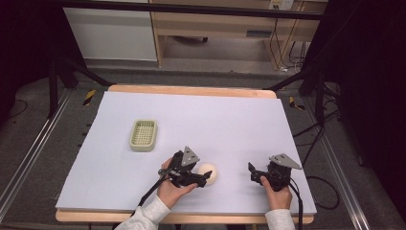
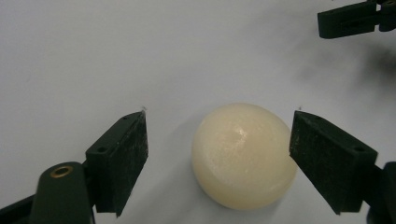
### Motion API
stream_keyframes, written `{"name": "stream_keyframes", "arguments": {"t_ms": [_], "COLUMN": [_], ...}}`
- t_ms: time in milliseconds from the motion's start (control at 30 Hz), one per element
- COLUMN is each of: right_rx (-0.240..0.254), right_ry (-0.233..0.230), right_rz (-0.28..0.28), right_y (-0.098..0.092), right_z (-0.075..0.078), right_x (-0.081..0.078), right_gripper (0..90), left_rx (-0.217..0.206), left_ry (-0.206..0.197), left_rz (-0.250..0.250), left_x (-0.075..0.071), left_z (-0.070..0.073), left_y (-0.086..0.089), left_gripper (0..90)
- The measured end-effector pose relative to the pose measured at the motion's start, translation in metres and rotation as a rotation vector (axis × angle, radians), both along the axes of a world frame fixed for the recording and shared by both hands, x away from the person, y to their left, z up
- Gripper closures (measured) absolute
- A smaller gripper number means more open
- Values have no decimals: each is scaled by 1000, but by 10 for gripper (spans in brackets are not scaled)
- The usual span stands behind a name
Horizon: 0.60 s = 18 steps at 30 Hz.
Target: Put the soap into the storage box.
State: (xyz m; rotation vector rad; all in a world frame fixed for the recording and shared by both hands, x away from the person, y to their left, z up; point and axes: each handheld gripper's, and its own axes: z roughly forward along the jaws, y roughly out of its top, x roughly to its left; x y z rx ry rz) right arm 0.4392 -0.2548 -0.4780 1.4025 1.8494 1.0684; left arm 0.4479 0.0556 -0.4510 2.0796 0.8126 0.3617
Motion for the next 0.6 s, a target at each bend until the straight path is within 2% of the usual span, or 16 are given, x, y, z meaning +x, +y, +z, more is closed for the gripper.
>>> {"name": "stream_keyframes", "arguments": {"t_ms": [100, 600], "right_rx": [1, -11], "right_ry": [11, 6], "right_rz": [1, 0], "right_y": [1, 1], "right_z": [0, 0], "right_x": [0, 0], "right_gripper": [41, 44], "left_rx": [8, 36], "left_ry": [5, 21], "left_rz": [-10, -10], "left_x": [0, 1], "left_z": [-1, -9], "left_y": [-5, -12], "left_gripper": [179, 146]}}
